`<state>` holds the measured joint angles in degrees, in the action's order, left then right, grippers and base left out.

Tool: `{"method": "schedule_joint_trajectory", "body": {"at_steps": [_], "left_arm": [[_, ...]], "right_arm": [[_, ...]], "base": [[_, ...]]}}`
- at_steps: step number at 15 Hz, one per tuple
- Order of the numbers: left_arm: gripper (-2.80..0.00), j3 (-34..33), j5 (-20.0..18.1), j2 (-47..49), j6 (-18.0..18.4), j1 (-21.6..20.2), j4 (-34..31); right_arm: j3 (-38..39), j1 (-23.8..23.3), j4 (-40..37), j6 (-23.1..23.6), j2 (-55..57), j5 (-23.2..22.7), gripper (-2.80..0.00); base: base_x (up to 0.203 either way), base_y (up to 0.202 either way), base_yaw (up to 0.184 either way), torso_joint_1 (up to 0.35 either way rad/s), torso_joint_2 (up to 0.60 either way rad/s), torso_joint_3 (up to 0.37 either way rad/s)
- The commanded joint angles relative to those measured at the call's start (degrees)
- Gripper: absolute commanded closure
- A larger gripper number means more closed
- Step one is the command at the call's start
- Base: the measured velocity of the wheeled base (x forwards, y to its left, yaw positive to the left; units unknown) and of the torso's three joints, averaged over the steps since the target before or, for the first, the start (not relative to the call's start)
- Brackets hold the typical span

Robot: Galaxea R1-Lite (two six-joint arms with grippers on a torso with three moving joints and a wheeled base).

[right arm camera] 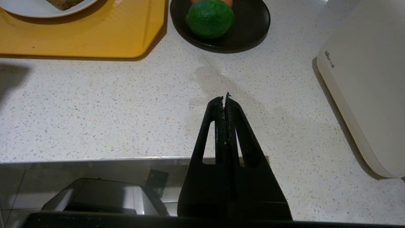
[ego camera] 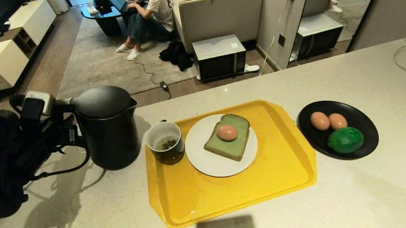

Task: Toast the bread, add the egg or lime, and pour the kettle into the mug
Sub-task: Put the kettle back

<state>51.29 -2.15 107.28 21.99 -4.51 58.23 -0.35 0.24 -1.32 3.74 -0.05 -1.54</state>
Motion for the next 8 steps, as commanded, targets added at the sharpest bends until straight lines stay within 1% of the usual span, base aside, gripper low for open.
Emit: {"method": "schedule_joint_trajectory", "body": {"at_steps": [1, 4, 8], "left_arm": [[0.00, -2.56, -0.05, 0.15, -0.23, -0.95, 2.02], [0.00, -3.15, -0.14, 1.92, -0.44, -1.55, 7.27], [0.00, -3.21, -0.08, 2.32, -0.88, -1.91, 7.94]], "right_arm": [[0.00, 0.02, 0.00, 0.04, 0.05, -0.05, 0.00], [0.00, 0.02, 0.00, 0.04, 0.05, -0.05, 0.00], [0.00, 0.02, 0.00, 0.04, 0.05, -0.05, 0.00]], "base": [[0.000, 0.000, 0.000, 0.000, 0.00, 0.000], [0.000, 0.000, 0.000, 0.000, 0.00, 0.000], [0.000, 0.000, 0.000, 0.000, 0.00, 0.000]]}}
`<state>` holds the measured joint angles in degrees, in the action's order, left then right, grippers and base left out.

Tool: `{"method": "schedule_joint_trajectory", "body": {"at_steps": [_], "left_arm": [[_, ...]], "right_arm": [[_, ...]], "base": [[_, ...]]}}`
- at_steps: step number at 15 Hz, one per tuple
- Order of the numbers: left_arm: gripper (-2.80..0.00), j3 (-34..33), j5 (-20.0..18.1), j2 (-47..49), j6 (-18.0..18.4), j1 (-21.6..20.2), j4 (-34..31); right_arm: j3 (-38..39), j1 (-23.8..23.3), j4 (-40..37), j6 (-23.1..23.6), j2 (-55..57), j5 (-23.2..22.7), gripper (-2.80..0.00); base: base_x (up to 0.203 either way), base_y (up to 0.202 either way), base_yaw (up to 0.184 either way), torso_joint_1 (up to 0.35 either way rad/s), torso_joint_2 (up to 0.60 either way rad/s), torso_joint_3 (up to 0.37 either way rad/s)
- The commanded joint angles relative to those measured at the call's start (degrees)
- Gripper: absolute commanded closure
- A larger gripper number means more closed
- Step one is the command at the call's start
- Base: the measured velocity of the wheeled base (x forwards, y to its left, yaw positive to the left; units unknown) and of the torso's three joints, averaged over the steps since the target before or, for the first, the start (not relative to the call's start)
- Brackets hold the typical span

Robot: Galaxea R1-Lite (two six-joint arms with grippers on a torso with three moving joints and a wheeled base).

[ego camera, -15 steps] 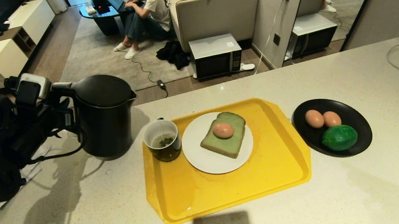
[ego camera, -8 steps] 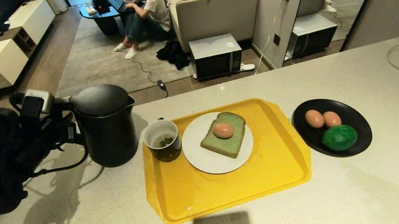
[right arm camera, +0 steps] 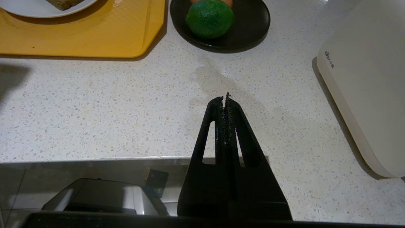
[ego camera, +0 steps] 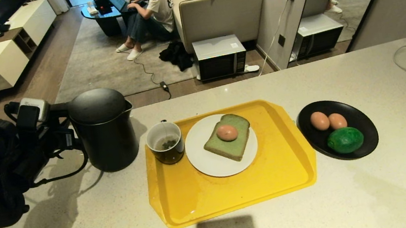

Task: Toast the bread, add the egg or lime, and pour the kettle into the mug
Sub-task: Put the kettle back

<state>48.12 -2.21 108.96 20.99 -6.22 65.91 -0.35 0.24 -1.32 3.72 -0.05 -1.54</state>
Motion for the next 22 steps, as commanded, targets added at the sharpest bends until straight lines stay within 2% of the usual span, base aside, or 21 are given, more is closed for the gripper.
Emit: {"method": "schedule_joint_trajectory", "body": {"at_steps": [1, 3, 7, 8, 11, 16, 22], "left_arm": [[0.00, -0.04, -0.08, 0.66, -0.22, -0.37, 0.26], [0.00, 0.08, -0.08, 0.72, -1.30, -0.37, 0.19], [0.00, -1.08, 0.10, 0.81, -1.00, -0.33, 0.27], [-2.80, -1.76, 0.10, 0.74, -0.91, -0.29, 0.32], [-2.80, -2.48, 0.19, 0.16, -0.40, -0.37, 1.28], [-2.80, -9.24, 0.19, -3.24, 0.11, -1.63, 1.69], [-2.80, -14.11, 0.28, -8.97, 1.41, -1.99, 2.22]], "right_arm": [[0.00, 0.02, 0.00, 0.06, 0.05, -0.05, 0.00], [0.00, 0.02, 0.00, 0.06, 0.05, -0.05, 0.00], [0.00, 0.02, 0.00, 0.06, 0.05, -0.05, 0.00], [0.00, 0.02, 0.00, 0.06, 0.05, -0.05, 0.00], [0.00, 0.02, 0.00, 0.06, 0.05, -0.05, 0.00], [0.00, 0.02, 0.00, 0.06, 0.05, -0.05, 0.00], [0.00, 0.02, 0.00, 0.06, 0.05, -0.05, 0.00]], "base": [[0.000, 0.000, 0.000, 0.000, 0.00, 0.000], [0.000, 0.000, 0.000, 0.000, 0.00, 0.000], [0.000, 0.000, 0.000, 0.000, 0.00, 0.000], [0.000, 0.000, 0.000, 0.000, 0.00, 0.000], [0.000, 0.000, 0.000, 0.000, 0.00, 0.000], [0.000, 0.000, 0.000, 0.000, 0.00, 0.000], [0.000, 0.000, 0.000, 0.000, 0.00, 0.000]]}}
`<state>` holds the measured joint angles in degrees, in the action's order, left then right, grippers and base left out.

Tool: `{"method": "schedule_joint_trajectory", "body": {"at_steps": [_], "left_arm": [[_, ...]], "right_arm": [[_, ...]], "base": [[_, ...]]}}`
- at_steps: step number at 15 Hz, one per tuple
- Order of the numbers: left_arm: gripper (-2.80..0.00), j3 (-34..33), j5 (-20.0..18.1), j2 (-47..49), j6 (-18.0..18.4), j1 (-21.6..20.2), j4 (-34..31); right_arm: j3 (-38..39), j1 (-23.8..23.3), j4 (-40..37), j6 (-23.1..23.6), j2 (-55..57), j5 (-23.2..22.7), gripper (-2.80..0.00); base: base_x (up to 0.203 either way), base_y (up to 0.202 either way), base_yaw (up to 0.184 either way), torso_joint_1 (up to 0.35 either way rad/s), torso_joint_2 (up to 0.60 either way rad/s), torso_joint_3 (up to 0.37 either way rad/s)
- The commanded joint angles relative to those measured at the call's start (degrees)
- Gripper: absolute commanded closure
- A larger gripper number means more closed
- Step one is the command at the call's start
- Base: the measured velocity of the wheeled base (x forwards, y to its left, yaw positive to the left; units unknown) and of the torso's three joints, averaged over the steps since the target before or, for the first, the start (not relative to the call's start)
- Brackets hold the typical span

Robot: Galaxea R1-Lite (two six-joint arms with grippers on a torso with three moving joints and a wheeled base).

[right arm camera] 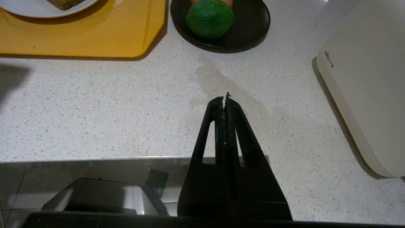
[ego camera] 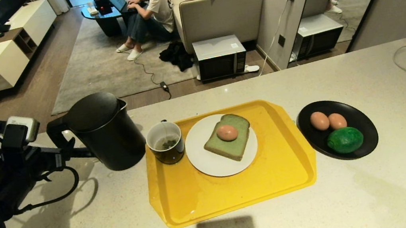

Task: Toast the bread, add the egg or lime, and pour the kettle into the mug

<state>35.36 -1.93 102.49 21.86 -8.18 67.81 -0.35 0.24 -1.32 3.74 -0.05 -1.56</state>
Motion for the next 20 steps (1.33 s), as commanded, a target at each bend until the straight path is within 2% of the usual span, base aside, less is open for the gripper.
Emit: {"method": "schedule_joint_trajectory", "body": {"at_steps": [1, 5, 10, 11, 13, 17, 20], "left_arm": [[-2.80, -2.91, 0.08, -4.08, 0.90, 0.00, 0.29], [-2.80, -8.26, 0.61, -12.59, 1.10, 1.07, -1.85], [-2.80, -9.66, 0.88, -23.78, 1.91, 3.12, -11.21], [0.00, -9.62, 0.91, -25.82, 1.94, 3.33, -12.78], [0.00, -9.27, 0.88, -29.02, 1.96, 4.26, -15.34], [0.00, -6.55, 0.71, -32.04, 1.08, 6.41, -15.88], [0.00, 1.29, 0.89, -32.54, -0.48, 8.83, -15.93]], "right_arm": [[0.00, 0.02, 0.00, 0.04, 0.05, -0.02, 0.00], [0.00, 0.02, 0.00, 0.04, 0.05, -0.02, 0.00], [0.00, 0.02, 0.00, 0.04, 0.05, -0.02, 0.00], [0.00, 0.02, 0.00, -0.05, 0.05, -0.02, 0.00], [0.00, 0.02, 0.00, 0.04, 0.05, -0.02, 0.00], [0.00, 0.02, 0.00, 0.04, 0.05, -0.02, 0.00], [0.00, 0.02, 0.00, 0.04, 0.05, -0.02, 0.00]], "base": [[0.000, 0.000, 0.000, 0.000, 0.00, 0.000], [0.000, 0.000, 0.000, 0.000, 0.00, 0.000], [0.000, 0.000, 0.000, 0.000, 0.00, 0.000], [0.000, 0.000, 0.000, 0.000, 0.00, 0.000], [0.000, 0.000, 0.000, 0.000, 0.00, 0.000], [0.000, 0.000, 0.000, 0.000, 0.00, 0.000], [0.000, 0.000, 0.000, 0.000, 0.00, 0.000]]}}
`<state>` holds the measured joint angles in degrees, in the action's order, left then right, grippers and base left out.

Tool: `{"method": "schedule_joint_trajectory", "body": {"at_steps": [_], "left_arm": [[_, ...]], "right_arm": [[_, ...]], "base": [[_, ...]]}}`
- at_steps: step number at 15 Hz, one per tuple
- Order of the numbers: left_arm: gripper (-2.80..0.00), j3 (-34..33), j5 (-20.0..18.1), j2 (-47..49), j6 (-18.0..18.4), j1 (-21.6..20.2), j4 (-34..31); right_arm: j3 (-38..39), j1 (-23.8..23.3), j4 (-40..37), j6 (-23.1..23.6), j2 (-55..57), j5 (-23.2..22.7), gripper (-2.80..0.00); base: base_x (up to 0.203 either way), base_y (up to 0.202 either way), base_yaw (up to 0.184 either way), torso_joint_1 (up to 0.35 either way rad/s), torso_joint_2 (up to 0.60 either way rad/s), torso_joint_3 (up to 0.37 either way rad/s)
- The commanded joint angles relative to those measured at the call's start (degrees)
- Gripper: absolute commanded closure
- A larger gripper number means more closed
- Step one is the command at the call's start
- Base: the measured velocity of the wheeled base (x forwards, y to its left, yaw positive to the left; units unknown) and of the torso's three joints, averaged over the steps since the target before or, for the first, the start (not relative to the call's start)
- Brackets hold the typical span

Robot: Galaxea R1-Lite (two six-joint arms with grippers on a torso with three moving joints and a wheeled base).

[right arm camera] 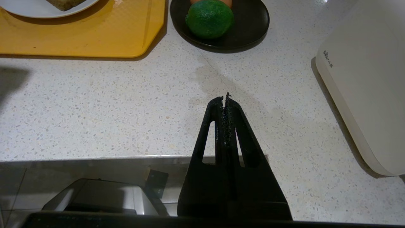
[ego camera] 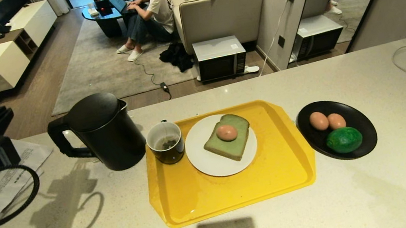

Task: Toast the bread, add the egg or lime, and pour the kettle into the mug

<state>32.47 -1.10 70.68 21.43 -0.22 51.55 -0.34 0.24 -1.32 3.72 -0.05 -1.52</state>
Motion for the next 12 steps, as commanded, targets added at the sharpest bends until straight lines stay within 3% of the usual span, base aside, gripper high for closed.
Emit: {"method": "schedule_joint_trajectory", "body": {"at_steps": [1, 4, 8, 12], "left_arm": [[0.00, 7.87, 0.09, -0.73, -0.22, 1.40, 0.13], [0.00, 18.04, 0.07, -3.55, -0.39, 3.75, -5.22], [0.00, 22.23, -0.10, -15.46, -0.42, 5.07, -15.91], [0.00, 25.74, 0.36, -29.60, -0.23, 7.86, -35.95]], "right_arm": [[-0.02, 0.02, 0.00, 0.06, 0.05, -0.06, 0.00], [-0.02, 0.02, 0.00, 0.06, 0.05, -0.06, 0.00], [-0.02, 0.02, 0.00, 0.00, 0.05, -0.06, 0.00], [-0.02, 0.02, 0.00, 0.06, 0.05, -0.06, 0.00]], "base": [[0.000, 0.000, 0.000, 0.000, 0.00, 0.000], [0.000, 0.000, 0.000, 0.000, 0.00, 0.000], [0.000, 0.000, 0.000, 0.000, 0.00, 0.000], [0.000, 0.000, 0.000, 0.000, 0.00, 0.000]]}}
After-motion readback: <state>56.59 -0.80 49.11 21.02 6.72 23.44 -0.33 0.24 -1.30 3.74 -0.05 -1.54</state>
